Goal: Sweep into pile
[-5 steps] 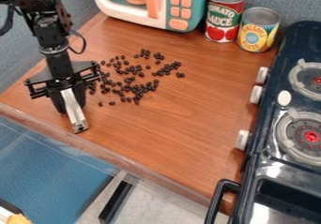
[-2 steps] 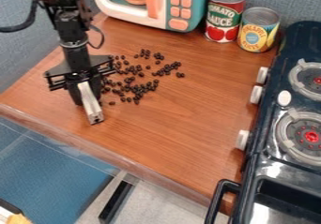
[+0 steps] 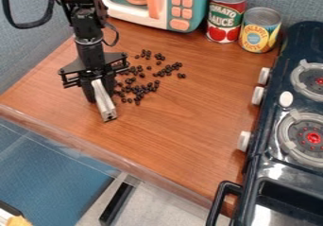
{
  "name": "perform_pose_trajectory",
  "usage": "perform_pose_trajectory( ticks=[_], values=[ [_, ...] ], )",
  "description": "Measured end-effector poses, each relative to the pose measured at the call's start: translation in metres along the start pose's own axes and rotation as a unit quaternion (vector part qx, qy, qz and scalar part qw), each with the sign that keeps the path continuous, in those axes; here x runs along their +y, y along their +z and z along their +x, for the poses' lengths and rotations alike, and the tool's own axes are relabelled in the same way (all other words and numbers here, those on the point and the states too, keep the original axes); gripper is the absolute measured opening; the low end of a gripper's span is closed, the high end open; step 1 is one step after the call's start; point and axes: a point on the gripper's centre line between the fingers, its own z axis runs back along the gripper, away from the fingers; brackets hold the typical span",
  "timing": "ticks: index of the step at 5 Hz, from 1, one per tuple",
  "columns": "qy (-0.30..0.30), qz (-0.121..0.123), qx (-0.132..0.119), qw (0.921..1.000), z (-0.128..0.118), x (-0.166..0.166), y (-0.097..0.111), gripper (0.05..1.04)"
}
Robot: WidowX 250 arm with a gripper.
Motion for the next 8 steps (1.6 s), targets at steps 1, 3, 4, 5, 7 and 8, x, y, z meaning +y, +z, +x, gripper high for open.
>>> perform_pose_trajectory(
  ticks=[1, 3, 4, 5, 7, 8],
  values=[
    [-0.005, -0.004, 0.000, 1.0000, 0.001, -0.014, -0.001, 0.371],
    [0.004, -0.010, 0.003, 0.9999, 0.002, -0.039, -0.002, 0.371],
    [0.005, -0.013, 0.008, 0.9999, 0.001, -0.052, -0.003, 0.371],
    [0.010, -0.019, 0.009, 0.9997, 0.002, -0.066, -0.003, 0.371],
    [0.013, -0.019, 0.014, 0.9996, 0.002, -0.084, -0.004, 0.371],
    [0.008, -0.025, 0.015, 0.9995, 0.001, -0.095, -0.004, 0.371]
  ],
)
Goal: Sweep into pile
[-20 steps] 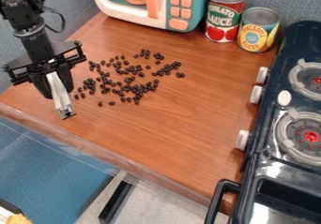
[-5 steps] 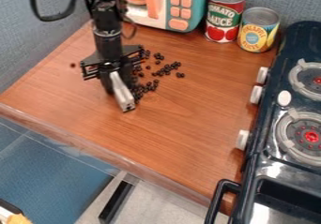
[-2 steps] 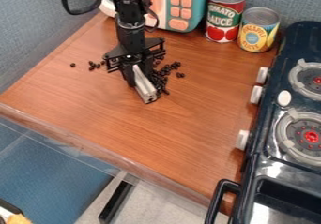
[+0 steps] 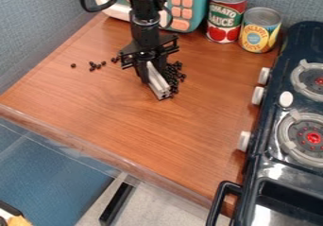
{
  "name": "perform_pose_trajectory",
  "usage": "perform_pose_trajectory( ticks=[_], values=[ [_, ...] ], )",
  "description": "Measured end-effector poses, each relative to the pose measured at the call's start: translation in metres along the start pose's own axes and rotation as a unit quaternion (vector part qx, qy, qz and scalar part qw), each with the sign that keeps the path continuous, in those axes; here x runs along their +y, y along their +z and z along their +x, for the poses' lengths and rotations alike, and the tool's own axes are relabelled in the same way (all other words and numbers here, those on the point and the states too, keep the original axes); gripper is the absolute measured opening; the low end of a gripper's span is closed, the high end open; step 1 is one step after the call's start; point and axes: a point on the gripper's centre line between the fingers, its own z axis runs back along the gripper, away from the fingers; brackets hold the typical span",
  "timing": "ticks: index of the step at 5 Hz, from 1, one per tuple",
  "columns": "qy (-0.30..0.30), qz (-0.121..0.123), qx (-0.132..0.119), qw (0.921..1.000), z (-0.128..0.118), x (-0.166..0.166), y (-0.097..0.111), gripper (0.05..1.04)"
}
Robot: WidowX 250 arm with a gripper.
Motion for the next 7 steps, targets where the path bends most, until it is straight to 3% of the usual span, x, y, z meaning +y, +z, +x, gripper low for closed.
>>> perform_pose_trajectory(
  ticks=[3, 4, 5, 6, 7],
  values=[
    [0.000, -0.014, 0.012, 0.9998, -0.009, -0.010, 0.002, 0.371],
    [-0.027, -0.031, 0.030, 0.9987, -0.028, -0.016, 0.016, 0.371],
    [-0.035, -0.070, 0.025, 0.9967, -0.023, -0.002, 0.049, 0.371],
    [-0.035, -0.088, 0.008, 0.9955, -0.014, 0.025, 0.075, 0.371],
    [-0.037, -0.080, 0.000, 0.9961, -0.012, 0.062, 0.086, 0.371]
  ],
)
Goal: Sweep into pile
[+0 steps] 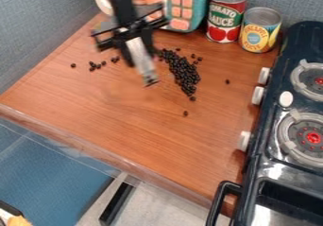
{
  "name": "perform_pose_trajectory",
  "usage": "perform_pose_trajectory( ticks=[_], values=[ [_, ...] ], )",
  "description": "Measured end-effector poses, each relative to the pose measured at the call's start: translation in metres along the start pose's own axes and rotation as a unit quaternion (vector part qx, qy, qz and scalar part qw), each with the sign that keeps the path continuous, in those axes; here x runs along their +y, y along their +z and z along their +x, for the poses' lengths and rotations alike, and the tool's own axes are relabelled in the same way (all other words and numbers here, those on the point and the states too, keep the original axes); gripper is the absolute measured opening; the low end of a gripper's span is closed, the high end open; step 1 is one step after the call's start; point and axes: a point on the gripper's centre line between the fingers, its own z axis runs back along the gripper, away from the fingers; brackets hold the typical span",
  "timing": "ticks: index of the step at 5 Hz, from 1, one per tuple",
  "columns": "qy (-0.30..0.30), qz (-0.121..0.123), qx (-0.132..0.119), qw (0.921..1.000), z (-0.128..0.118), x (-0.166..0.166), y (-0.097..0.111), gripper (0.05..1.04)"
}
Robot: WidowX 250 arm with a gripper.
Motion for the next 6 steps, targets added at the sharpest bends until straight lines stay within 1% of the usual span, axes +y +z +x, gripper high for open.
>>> perform_pose_trajectory(
  ticks=[1, 2, 3, 4, 5, 6],
  values=[
    [0.001, 0.030, -0.001, 0.9995, 0.005, 0.042, 0.000, 0.371],
    [-0.004, 0.067, -0.014, 0.9976, 0.016, 0.078, 0.003, 0.371],
    [0.003, 0.107, -0.005, 0.9943, 0.026, 0.107, 0.000, 0.371],
    [0.006, 0.128, 0.001, 0.9918, 0.039, 0.120, 0.000, 0.371],
    [0.002, 0.149, 0.018, 0.9886, 0.048, 0.126, -0.011, 0.371],
    [0.002, 0.162, 0.022, 0.9865, 0.050, 0.131, -0.018, 0.371]
  ],
)
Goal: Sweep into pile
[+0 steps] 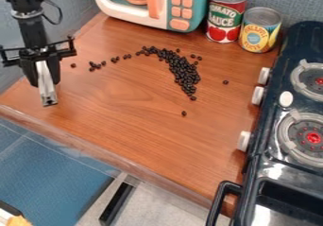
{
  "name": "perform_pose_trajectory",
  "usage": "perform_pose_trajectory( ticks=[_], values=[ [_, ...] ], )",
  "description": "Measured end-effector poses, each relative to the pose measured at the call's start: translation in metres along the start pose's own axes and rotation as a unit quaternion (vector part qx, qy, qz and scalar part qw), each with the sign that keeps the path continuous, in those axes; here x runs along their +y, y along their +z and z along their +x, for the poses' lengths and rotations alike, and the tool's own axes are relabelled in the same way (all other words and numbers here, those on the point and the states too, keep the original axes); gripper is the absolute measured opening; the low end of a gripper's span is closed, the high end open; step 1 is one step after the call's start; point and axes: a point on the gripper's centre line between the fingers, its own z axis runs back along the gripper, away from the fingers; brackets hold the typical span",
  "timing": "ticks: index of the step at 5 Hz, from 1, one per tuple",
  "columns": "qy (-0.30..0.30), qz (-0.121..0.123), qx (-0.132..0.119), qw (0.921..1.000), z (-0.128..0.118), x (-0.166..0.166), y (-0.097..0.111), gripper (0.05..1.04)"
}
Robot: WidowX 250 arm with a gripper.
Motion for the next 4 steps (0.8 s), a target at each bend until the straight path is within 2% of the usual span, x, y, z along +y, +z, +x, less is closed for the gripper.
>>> perform_pose_trajectory(
  ticks=[2, 4],
  values=[
    [-0.035, 0.049, -0.010, 0.9981, 0.0017, -0.0069, -0.0129, 0.371],
    [-0.034, 0.069, -0.017, 0.9969, 0.0069, -0.0126, -0.0176, 0.371]
  ],
)
